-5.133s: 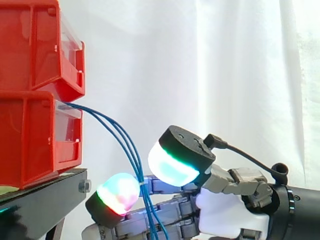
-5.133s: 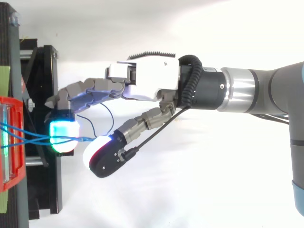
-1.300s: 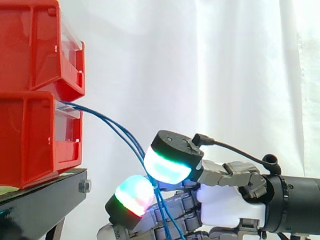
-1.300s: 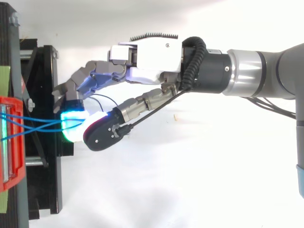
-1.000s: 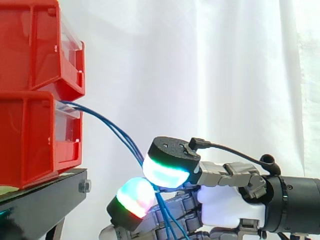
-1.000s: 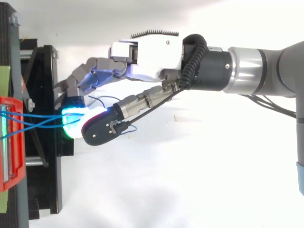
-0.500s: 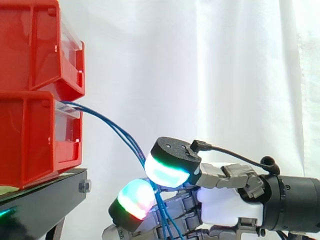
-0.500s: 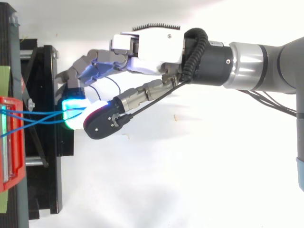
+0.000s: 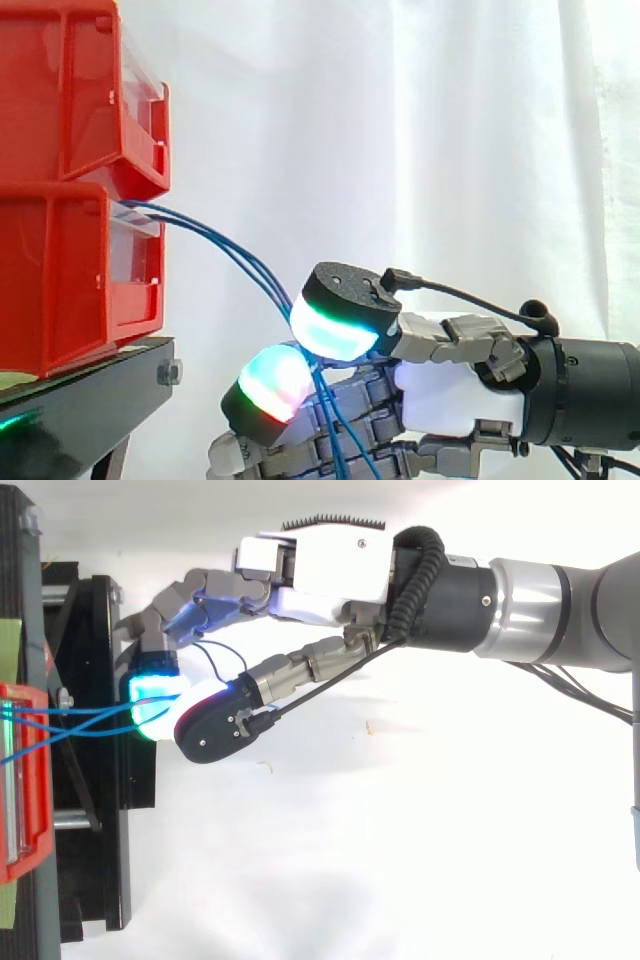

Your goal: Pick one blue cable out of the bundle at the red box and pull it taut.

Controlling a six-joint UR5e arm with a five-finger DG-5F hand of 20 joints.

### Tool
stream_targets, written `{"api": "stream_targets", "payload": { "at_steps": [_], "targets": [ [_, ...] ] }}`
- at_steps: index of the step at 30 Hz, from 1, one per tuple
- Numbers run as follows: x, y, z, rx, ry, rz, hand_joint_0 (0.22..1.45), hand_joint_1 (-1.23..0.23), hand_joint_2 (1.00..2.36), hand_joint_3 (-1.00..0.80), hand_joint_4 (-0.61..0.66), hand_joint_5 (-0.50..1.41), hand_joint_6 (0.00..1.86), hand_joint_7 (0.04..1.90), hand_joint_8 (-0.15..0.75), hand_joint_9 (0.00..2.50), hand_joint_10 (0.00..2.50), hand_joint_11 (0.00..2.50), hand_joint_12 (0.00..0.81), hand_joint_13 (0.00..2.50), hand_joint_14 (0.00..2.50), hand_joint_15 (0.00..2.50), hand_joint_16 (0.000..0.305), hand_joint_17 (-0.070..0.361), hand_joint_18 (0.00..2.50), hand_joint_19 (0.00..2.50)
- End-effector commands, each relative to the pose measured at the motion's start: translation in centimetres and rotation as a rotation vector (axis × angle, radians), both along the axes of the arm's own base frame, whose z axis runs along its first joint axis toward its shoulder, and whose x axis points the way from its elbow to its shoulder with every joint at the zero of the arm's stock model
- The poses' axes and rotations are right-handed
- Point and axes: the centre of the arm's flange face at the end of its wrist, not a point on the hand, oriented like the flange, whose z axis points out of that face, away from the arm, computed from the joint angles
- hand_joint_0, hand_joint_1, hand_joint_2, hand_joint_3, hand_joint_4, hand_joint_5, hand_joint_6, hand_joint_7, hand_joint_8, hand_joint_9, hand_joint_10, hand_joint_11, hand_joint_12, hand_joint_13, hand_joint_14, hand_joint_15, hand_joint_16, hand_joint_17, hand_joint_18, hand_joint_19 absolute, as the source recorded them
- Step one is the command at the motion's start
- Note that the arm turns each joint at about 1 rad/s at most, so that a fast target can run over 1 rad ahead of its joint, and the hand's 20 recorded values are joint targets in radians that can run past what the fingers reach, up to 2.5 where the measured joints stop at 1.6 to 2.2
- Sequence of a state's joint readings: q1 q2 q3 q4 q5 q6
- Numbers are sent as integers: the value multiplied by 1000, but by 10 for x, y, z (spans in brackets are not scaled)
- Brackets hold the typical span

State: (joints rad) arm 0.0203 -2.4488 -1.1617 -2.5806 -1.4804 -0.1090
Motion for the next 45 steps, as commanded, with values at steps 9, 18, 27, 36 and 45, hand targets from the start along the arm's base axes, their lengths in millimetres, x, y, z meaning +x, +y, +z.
{"api": "stream_targets", "payload": {
  "at_steps": [9, 18, 27, 36, 45],
  "targets": [
    [0, -4, 0, -41, 5, -41, 515, -661, 1003, -443, 233, -188, 853, 890, 367, 543, 7, 325, 392, 305, 6, 179, 59, 132, 308, 255],
    [-2, -8, -1, -41, 16, -46, 511, -658, 1002, -454, 223, -188, 841, 884, 368, 542, 7, 328, 394, 304, 6, 177, 59, 133, 305, 255],
    [-3, -9, -1, -46, 19, -55, 508, -659, 1002, -459, 225, -190, 831, 882, 370, 539, 7, 322, 395, 300, 6, 176, 59, 133, 305, 255],
    [-4, -12, -3, -66, 37, -89, 510, -669, 1004, -456, 225, -190, 830, 878, 368, 537, 7, 322, 394, 301, 6, 177, 59, 133, 303, 255],
    [-13, -14, 7, -77, 96, -110, 518, -686, 1003, -433, 216, -190, 832, 889, 365, 535, 7, 322, 391, 301, 6, 173, 59, 132, 301, 250]
  ]
}}
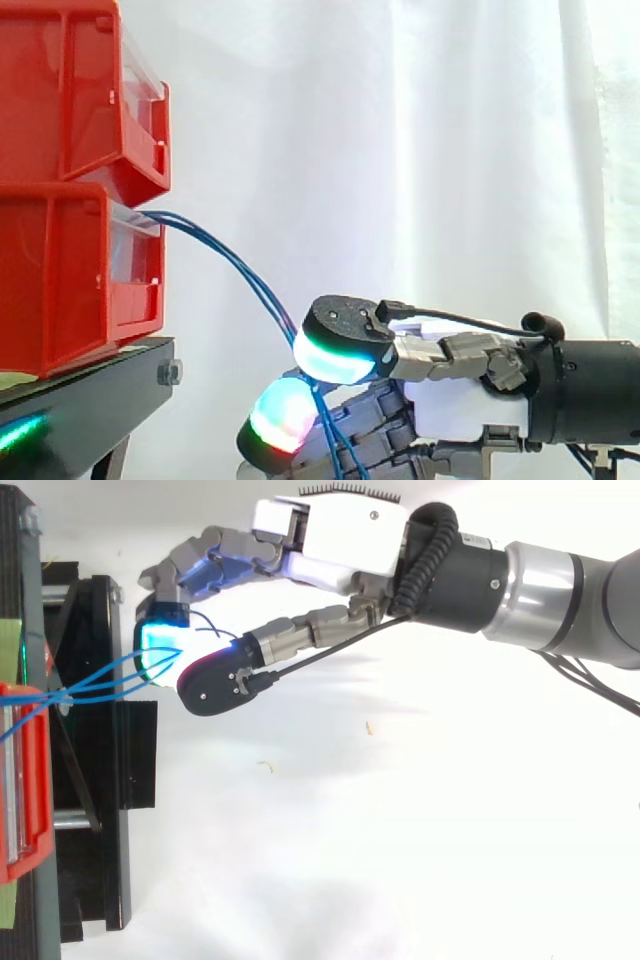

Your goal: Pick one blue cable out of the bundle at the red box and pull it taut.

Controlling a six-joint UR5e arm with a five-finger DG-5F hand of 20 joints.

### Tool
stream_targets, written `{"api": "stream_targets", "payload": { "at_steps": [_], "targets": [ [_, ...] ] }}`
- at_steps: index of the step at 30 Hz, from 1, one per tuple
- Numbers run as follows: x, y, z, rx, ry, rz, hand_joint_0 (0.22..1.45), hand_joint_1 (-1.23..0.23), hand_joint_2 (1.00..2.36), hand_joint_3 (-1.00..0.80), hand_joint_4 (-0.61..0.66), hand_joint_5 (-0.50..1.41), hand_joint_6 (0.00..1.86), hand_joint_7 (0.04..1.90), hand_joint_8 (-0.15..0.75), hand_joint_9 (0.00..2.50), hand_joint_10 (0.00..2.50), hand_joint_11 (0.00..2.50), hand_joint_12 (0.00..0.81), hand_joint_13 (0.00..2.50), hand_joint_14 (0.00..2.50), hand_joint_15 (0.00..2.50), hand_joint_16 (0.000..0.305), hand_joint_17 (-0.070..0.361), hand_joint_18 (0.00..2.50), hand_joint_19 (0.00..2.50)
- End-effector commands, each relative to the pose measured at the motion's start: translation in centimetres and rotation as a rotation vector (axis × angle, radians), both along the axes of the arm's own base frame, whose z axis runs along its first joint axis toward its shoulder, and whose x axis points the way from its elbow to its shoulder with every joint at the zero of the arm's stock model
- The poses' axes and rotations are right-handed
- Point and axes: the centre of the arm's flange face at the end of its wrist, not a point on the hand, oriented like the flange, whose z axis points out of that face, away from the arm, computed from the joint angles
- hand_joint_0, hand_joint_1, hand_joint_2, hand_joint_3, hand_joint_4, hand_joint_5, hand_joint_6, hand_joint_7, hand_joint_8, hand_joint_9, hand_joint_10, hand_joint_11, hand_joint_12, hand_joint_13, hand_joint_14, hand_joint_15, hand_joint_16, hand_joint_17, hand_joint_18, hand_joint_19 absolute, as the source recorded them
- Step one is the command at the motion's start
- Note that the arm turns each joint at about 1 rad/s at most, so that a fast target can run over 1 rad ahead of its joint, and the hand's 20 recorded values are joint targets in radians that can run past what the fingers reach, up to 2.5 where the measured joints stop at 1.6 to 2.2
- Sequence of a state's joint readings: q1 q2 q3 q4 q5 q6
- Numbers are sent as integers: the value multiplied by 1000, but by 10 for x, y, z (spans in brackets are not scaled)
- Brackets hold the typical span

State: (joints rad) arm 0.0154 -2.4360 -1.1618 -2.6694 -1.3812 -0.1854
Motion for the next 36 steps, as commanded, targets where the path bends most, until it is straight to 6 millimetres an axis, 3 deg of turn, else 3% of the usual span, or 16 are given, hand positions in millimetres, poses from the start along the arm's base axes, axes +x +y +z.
{"api": "stream_targets", "payload": {
  "at_steps": [1, 21, 31, 36],
  "targets": [
    [-2, 0, 8, -8, 11, -2, 520, -687, 1004, -427, 219, -190, 834, 893, 365, 536, 7, 334, 391, 301, 6, 178, 59, 132, 300, 250],
    [-3, 7, 21, -17, 8, 8, 604, -710, 1015, -110, 214, -184, 921, 924, 375, 559, 7, 341, 397, 328, 5, 162, 60, 134, 348, 224],
    [-12, 9, 60, -31, 23, 7, 619, -729, 1013, -73, 161, -180, 930, 932, 396, 682, 11, 516, 404, 367, 6, 176, 60, 135, 384, 216],
    [-19, 11, 74, -37, 48, 10, 627, -727, 1014, -100, 153, -183, 928, 932, 399, 874, 14, 813, 399, 402, 7, 213, 59, 132, 395, 237]
  ]
}}
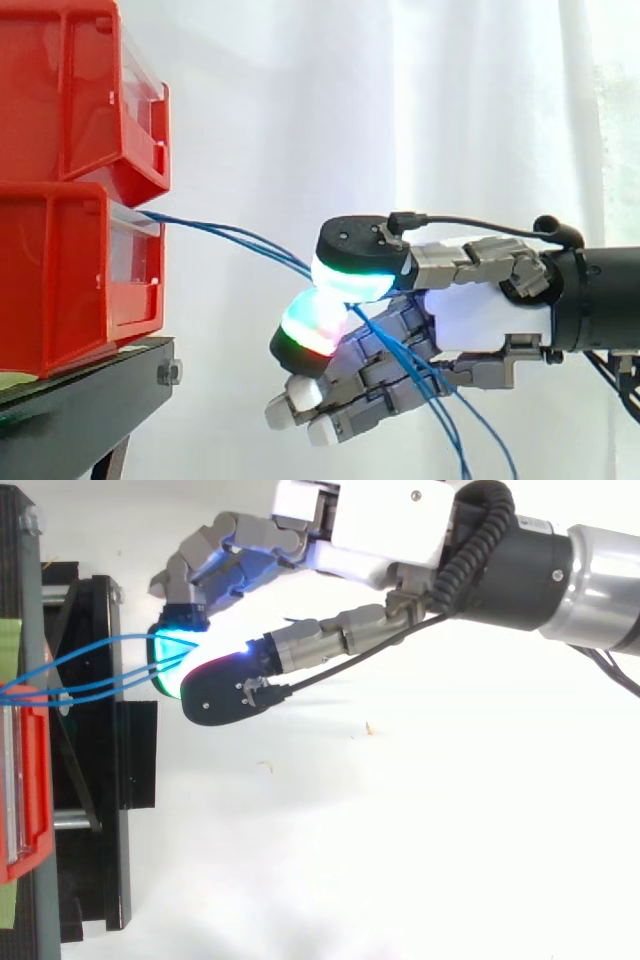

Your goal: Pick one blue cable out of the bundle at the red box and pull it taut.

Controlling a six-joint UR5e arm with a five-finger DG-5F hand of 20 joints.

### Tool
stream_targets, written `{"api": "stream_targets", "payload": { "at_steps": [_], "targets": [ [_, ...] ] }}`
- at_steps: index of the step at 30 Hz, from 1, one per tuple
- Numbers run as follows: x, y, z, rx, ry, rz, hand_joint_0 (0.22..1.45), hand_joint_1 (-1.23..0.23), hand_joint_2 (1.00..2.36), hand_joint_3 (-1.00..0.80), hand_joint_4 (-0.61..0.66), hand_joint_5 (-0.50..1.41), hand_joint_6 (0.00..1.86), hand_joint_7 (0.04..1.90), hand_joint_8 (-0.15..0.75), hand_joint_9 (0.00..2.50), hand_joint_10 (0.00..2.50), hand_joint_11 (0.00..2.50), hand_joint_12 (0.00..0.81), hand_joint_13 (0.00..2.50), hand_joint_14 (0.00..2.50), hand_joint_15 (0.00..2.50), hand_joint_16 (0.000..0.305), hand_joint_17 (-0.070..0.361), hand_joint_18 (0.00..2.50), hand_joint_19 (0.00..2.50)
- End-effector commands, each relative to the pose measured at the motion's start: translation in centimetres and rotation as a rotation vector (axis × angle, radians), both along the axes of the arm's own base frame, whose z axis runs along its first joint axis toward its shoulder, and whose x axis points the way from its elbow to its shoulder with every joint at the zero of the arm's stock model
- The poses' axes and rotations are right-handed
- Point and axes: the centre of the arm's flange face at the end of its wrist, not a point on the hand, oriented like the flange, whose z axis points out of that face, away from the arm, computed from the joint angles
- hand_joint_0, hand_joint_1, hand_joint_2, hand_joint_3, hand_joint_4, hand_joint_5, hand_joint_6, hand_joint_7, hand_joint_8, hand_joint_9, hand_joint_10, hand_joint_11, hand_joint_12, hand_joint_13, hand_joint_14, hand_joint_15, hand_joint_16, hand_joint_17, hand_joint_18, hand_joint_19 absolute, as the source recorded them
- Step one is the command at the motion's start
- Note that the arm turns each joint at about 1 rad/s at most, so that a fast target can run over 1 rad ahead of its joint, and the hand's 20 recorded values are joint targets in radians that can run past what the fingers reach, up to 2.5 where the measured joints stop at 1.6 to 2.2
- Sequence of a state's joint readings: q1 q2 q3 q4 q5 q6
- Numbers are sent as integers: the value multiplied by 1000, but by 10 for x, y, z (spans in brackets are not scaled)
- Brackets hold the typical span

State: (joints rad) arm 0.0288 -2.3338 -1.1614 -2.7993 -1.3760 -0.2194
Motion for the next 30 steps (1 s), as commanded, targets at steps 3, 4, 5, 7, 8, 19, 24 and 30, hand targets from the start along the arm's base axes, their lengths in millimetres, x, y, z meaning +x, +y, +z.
{"api": "stream_targets", "payload": {
  "at_steps": [3, 4, 5, 7, 8, 19, 24, 30],
  "targets": [
    [-8, 2, 13, 0, 37, 3, 628, -728, 1015, -107, 145, -185, 926, 932, 399, 970, 12, 978, 400, 444, 8, 231, 58, 131, 412, 243],
    [-8, 3, 15, 0, 39, 5, 630, -728, 1015, -113, 141, -186, 925, 926, 399, 994, 11, 1007, 396, 452, 8, 237, 58, 131, 415, 242],
    [-10, 3, 15, -1, 47, 5, 631, -727, 1015, -117, 143, -186, 924, 932, 398, 1024, 13, 1037, 396, 465, 9, 247, 58, 130, 413, 243],
    [-10, 5, 17, 0, 50, 6, 632, -727, 1016, -125, 141, -187, 924, 925, 392, 1045, 12, 1092, 394, 496, 9, 265, 57, 129, 417, 255],
    [-11, 4, 20, 0, 51, 6, 632, -727, 1016, -128, 140, -188, 922, 934, 392, 1060, 12, 1111, 393, 514, 11, 278, 57, 128, 417, 258],
    [-12, 8, 30, 10, 59, 11, 637, -726, 1017, -159, 142, -192, 914, 934, 383, 1100, 14, 1156, 384, 600, 12, 333, 55, 125, 432, 282],
    [-13, 9, 30, 32, 73, 11, 639, -725, 1017, -171, 146, -193, 912, 932, 387, 1120, 12, 1165, 380, 654, 13, 371, 56, 125, 444, 279],
    [-15, 11, 29, 73, 93, 11, 647, -756, 1018, -192, 137, -194, 910, 908, 387, 1128, 12, 1211, 378, 707, 16, 411, 56, 125, 465, 286]
  ]
}}
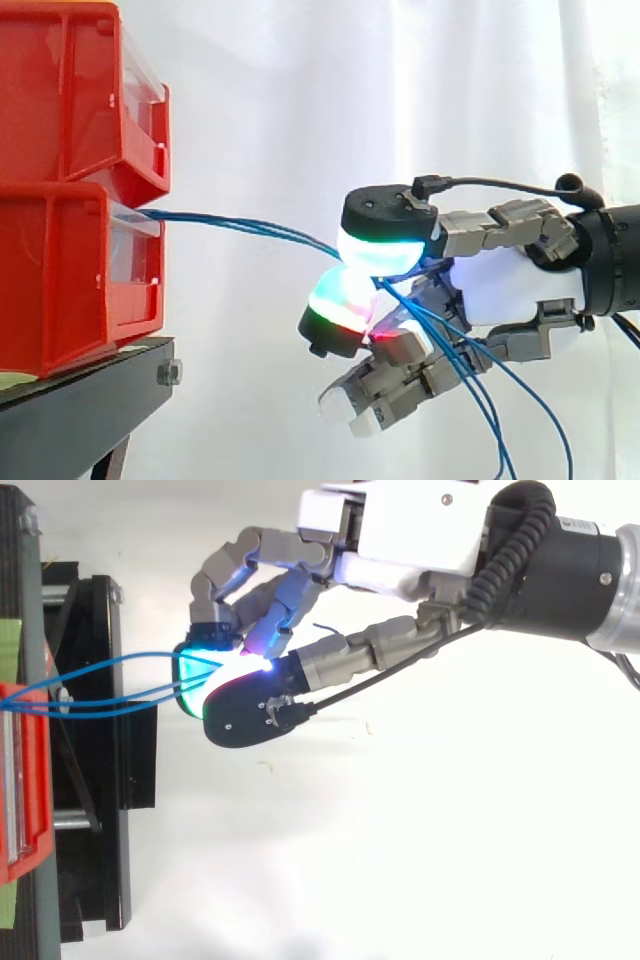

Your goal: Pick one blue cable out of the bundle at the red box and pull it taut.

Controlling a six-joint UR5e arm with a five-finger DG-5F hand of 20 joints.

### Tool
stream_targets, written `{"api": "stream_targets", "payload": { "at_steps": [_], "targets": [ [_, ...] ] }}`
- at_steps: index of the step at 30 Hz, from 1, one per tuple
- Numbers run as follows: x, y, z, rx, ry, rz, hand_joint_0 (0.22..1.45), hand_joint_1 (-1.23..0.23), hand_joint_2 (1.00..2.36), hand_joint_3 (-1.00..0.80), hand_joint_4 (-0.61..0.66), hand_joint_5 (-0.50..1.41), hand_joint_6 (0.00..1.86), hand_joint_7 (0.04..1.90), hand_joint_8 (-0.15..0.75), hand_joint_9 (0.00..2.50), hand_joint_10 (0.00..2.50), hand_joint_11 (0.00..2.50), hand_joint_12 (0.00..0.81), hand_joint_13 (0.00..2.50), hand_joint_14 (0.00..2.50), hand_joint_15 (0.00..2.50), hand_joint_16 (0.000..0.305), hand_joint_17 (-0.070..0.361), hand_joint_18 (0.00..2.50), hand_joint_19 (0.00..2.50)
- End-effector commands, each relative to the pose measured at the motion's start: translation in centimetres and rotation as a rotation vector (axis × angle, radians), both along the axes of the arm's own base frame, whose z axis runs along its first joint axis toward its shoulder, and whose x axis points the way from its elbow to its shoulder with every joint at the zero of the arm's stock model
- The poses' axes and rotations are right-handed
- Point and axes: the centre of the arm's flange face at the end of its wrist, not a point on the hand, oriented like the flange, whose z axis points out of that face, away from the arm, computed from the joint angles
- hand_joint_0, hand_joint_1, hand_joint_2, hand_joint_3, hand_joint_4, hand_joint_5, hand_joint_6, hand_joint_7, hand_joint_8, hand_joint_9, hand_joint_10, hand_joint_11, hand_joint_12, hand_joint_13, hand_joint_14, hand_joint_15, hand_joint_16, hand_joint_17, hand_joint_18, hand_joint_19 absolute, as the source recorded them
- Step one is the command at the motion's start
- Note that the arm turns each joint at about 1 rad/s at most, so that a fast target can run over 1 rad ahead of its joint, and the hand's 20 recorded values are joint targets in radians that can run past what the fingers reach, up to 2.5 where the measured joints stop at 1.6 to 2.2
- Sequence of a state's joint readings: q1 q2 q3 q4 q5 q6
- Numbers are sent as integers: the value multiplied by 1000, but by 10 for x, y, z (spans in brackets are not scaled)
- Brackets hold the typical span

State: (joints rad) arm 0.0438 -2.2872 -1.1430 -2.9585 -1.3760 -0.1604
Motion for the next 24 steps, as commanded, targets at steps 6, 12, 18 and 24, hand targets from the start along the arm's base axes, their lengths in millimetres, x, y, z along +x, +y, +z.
{"api": "stream_targets", "payload": {
  "at_steps": [6, 12, 18, 24],
  "targets": [
    [-1, 3, 9, 36, 42, -1, 650, -764, 1019, -196, 135, -196, 907, 911, 380, 1147, 13, 1257, 374, 948, 22, 644, 55, 125, 512, 334],
    [-4, 7, 15, 35, 97, 4, 653, -766, 1018, -200, 137, -197, 905, 908, 382, 1148, 10, 1265, 371, 1086, 27, 859, 55, 124, 583, 399],
    [-5, 7, 19, 47, 113, 1, 665, -796, 1017, -226, 132, -197, 904, 873, 382, 1143, 10, 1267, 374, 1107, 27, 884, 55, 124, 597, 406],
    [-6, 7, 20, 57, 120, -1, 688, -838, 1014, -294, 142, -198, 903, 879, 377, 1140, 10, 1280, 371, 1112, 27, 903, 55, 123, 613, 411]
  ]
}}
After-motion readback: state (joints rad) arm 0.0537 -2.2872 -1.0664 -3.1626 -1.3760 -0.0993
